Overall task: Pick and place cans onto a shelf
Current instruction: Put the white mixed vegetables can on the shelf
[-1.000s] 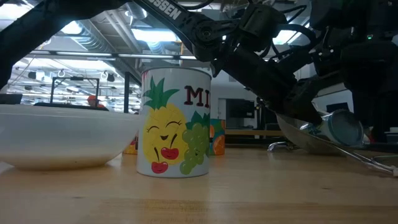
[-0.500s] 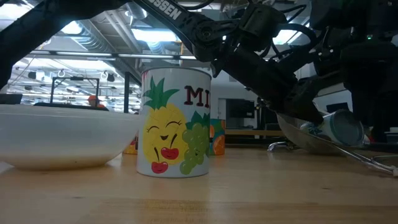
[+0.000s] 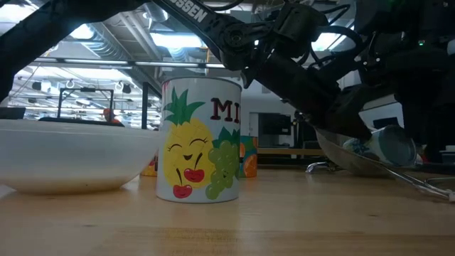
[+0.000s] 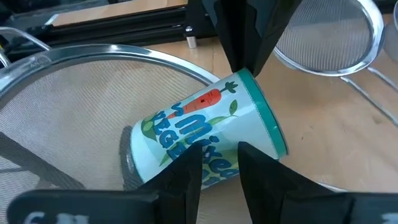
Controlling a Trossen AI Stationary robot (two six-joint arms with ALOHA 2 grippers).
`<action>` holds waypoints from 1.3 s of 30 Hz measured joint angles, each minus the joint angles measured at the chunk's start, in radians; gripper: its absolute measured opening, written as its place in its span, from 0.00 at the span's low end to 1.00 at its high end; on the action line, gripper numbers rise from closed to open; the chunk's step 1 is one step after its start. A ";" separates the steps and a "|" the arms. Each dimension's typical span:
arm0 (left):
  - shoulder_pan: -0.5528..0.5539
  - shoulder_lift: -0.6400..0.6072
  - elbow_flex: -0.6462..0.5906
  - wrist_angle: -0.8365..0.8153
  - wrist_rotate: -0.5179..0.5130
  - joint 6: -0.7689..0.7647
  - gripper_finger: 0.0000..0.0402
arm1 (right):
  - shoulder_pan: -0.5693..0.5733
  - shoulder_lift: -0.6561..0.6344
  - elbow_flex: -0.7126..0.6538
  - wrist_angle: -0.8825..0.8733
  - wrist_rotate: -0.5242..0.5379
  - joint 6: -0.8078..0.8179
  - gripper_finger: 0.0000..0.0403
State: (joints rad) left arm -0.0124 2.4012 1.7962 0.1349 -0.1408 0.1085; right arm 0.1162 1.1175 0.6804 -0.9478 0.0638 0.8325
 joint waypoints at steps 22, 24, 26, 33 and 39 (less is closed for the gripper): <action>-0.003 -0.048 0.000 -0.051 0.001 -0.001 0.24 | 0.000 -0.001 0.001 0.006 0.044 -0.005 0.01; -0.003 -0.052 0.000 -0.049 0.001 -0.001 0.24 | 0.000 -0.001 0.001 0.009 0.044 -0.006 0.01; -0.002 -0.062 0.000 -0.057 0.000 0.000 0.24 | 0.000 -0.001 0.001 0.009 0.044 -0.006 0.01; -0.002 -0.072 0.000 -0.088 -0.003 0.025 0.24 | 0.000 -0.001 0.001 0.010 0.069 -0.020 0.00; -0.004 -0.112 -0.003 -0.162 -0.015 0.034 0.24 | 0.000 -0.001 0.014 0.013 0.068 -0.025 0.00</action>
State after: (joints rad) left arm -0.0166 2.2890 1.7932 -0.0275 -0.1558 0.1429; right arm 0.1162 1.1168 0.6946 -0.9348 0.1314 0.8070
